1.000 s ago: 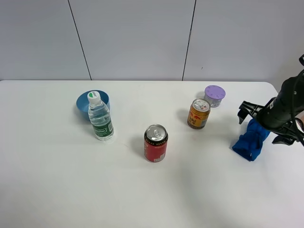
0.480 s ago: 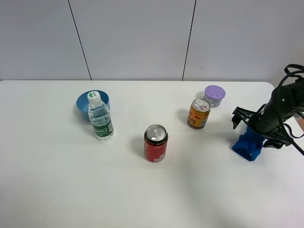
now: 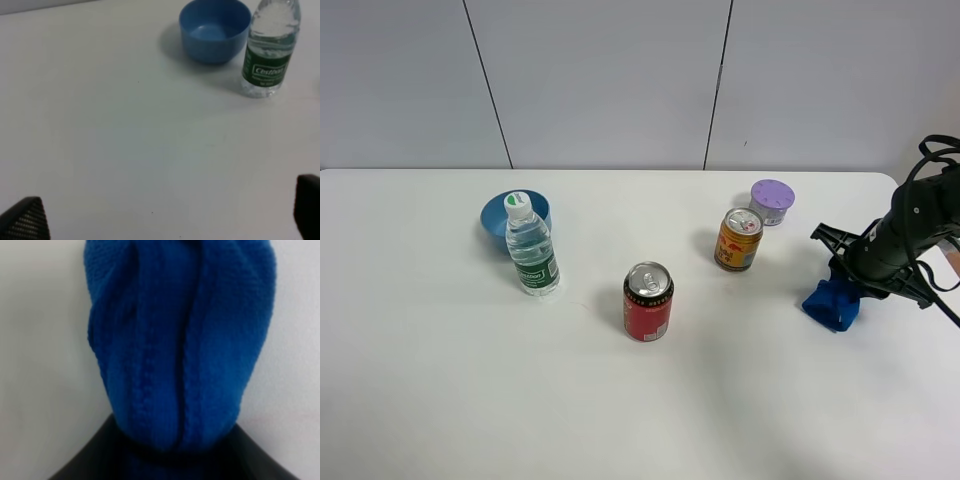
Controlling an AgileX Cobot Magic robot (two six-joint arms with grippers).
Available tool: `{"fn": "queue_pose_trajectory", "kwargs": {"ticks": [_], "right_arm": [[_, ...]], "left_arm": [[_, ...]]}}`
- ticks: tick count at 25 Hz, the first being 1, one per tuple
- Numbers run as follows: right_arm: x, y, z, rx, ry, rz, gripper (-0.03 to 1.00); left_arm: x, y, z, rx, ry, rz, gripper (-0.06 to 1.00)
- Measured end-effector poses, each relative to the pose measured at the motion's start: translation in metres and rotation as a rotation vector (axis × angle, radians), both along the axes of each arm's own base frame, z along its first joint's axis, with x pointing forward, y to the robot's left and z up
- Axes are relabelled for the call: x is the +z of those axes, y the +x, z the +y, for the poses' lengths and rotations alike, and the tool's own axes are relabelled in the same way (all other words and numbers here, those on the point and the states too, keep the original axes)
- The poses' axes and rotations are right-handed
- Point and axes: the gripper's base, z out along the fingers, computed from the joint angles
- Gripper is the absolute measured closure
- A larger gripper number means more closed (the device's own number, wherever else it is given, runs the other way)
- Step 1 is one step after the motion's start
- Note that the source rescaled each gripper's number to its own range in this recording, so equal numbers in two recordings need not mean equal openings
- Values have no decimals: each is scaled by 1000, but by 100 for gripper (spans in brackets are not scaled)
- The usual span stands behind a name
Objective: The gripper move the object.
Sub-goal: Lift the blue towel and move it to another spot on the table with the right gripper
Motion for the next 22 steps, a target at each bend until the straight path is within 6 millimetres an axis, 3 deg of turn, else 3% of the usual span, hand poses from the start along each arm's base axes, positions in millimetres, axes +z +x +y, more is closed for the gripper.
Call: {"fn": "queue_pose_trajectory", "kwargs": {"ticks": [5,9,15,22], "right_arm": [[15,-8,-2,61,-38,38,97],[57,-19,-2,186,-97,-24,97],[120,-52,4,411,-144,-119,97],[157,-75,27,734,-62,-300,97]], "left_arm": [[0,0,0,0,0,0,-6],[0,0,0,0,0,0,-6],[0,0,0,0,0,0,-6],[0,0,0,0,0,0,-6]]}}
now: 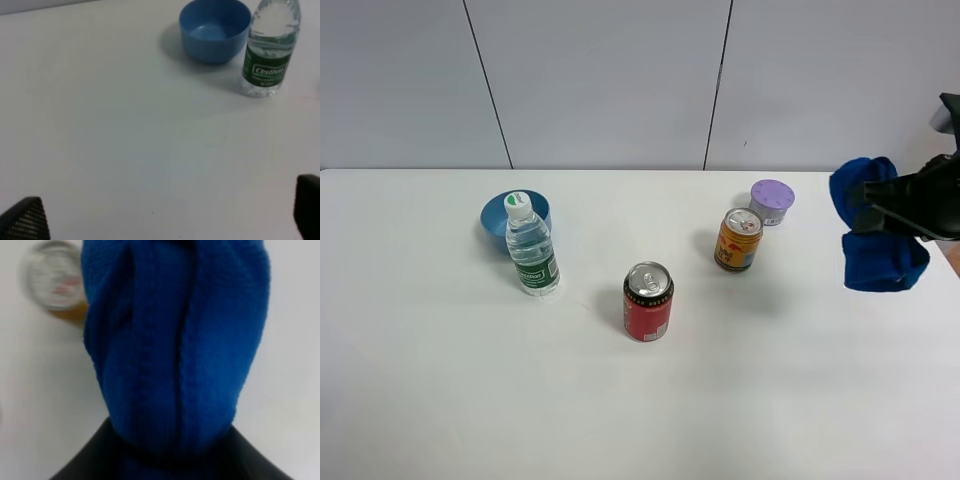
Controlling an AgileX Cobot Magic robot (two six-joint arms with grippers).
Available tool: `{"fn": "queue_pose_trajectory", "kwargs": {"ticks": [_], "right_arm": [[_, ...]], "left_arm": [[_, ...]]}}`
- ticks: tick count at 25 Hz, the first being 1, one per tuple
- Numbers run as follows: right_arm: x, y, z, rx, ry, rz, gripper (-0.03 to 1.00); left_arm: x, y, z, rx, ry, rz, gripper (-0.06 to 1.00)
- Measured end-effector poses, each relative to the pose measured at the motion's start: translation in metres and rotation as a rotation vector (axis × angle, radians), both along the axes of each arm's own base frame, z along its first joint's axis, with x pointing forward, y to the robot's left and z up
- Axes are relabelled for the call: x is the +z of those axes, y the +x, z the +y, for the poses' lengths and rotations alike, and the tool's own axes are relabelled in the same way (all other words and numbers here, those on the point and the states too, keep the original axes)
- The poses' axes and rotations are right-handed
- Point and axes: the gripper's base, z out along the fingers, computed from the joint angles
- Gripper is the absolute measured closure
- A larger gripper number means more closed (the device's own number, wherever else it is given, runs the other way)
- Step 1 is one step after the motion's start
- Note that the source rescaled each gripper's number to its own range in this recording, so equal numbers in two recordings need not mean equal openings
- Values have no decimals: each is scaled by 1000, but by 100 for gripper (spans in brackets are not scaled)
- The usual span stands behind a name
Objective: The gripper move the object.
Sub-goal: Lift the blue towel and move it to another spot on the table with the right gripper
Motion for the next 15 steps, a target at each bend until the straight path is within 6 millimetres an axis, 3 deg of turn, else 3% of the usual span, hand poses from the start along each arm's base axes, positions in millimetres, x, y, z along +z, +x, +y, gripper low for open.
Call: {"fn": "queue_pose_trajectory", "kwargs": {"ticks": [5,10,15], "right_arm": [[20,10,12,121,84,-91,97],[60,43,22,211,69,-184,97],[78,82,67,384,29,-180,97]], "left_arm": [[0,0,0,0,0,0,-6],[0,0,0,0,0,0,-6],[0,0,0,0,0,0,-6]]}}
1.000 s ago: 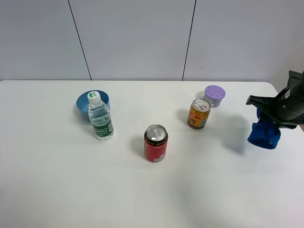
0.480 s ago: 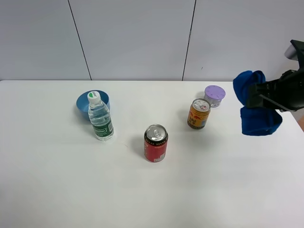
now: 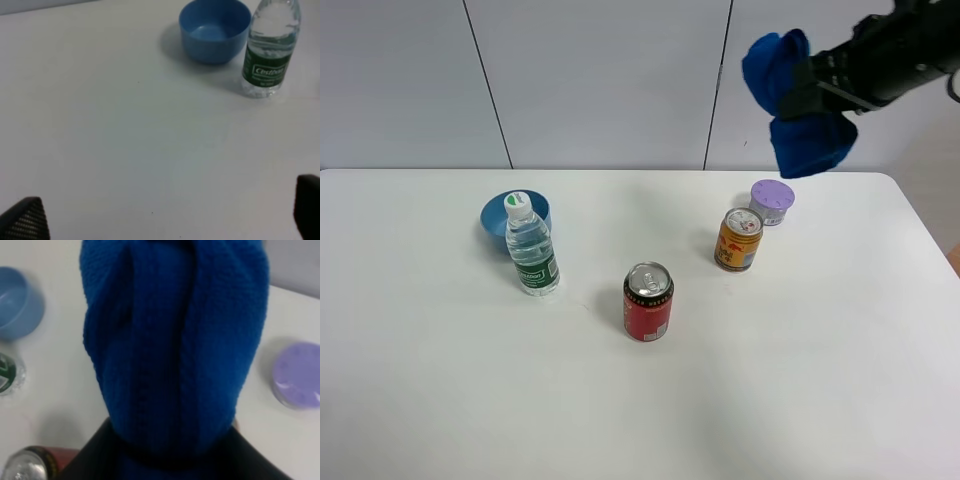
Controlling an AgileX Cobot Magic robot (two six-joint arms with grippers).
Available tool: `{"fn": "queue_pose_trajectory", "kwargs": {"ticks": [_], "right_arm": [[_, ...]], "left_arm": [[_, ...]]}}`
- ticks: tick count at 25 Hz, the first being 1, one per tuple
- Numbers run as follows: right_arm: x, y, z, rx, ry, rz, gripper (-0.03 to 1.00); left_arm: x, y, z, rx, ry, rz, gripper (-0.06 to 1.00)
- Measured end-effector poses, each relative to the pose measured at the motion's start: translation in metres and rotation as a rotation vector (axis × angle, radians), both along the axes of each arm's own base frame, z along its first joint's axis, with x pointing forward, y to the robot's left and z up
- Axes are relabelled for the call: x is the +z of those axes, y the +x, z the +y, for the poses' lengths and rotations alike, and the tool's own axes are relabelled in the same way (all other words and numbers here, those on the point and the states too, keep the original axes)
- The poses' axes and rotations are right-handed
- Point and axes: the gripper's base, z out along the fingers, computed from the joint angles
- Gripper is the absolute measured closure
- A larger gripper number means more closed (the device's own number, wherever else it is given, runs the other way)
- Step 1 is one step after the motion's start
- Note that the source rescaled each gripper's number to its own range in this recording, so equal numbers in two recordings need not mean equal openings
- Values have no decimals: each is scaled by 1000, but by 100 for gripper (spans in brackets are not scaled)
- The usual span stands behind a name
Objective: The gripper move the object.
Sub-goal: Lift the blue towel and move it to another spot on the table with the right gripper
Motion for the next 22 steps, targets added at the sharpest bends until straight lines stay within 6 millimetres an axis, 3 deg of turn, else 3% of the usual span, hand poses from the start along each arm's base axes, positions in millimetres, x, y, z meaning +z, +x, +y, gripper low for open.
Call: {"fn": "queue_pose_trajectory", "kwargs": {"ticks": [3,7,14,18,22], "right_arm": [[-6,23,35,47,-35,44,97],[-30,56,75,37,-64,107,97],[-112,100,139,66,-128,234,97],[-157,109,169,106,-161,276,97],[-193,112,184,114,-192,290,97]], "left_arm": [[0,0,0,0,0,0,-6],[0,0,0,0,0,0,-6],[0,0,0,0,0,0,-6],[0,0,0,0,0,0,-6],[0,0,0,0,0,0,-6]]}}
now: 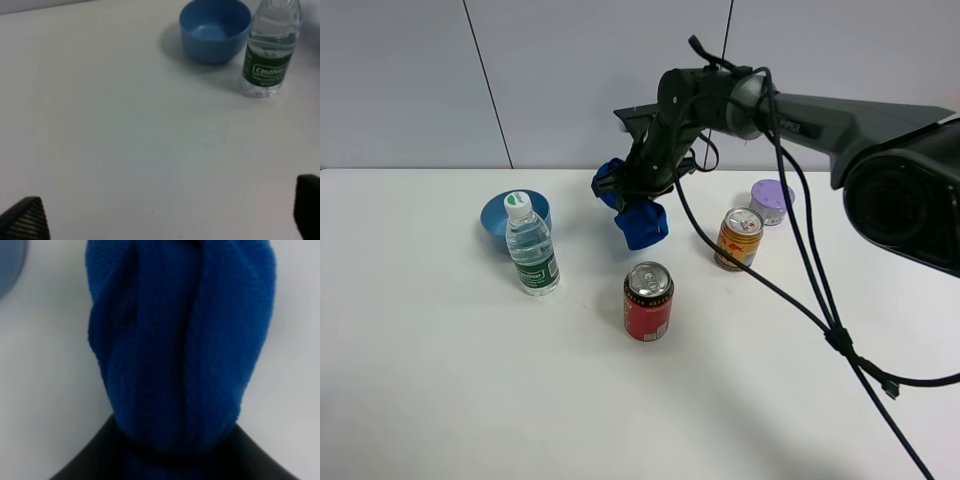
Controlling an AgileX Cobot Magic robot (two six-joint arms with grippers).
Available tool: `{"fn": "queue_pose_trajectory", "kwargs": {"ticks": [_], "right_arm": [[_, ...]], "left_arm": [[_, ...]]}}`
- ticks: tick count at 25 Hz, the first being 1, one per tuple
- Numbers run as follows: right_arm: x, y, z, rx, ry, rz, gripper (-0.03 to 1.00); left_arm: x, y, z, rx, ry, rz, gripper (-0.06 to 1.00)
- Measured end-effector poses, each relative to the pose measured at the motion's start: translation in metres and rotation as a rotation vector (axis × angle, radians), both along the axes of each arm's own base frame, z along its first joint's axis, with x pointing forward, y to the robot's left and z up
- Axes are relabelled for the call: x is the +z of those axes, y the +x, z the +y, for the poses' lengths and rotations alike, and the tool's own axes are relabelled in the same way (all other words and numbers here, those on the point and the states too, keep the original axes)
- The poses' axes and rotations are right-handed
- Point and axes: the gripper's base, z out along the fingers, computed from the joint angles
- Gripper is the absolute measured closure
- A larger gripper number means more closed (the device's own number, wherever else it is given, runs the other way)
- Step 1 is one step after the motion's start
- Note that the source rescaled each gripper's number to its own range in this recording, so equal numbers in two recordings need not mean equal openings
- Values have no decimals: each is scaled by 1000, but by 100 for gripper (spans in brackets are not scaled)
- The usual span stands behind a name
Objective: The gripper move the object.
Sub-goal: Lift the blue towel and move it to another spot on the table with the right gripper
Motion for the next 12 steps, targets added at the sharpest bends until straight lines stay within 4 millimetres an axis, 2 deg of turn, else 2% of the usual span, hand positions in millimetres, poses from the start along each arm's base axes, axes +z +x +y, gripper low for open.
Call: {"fn": "queue_pose_trajectory", "kwargs": {"ticks": [5,12], "right_arm": [[-21,2,1,-25,-26,29,97],[-21,3,1,-25,-28,14,97]], "left_arm": [[0,0,0,0,0,0,-6],[0,0,0,0,0,0,-6]]}}
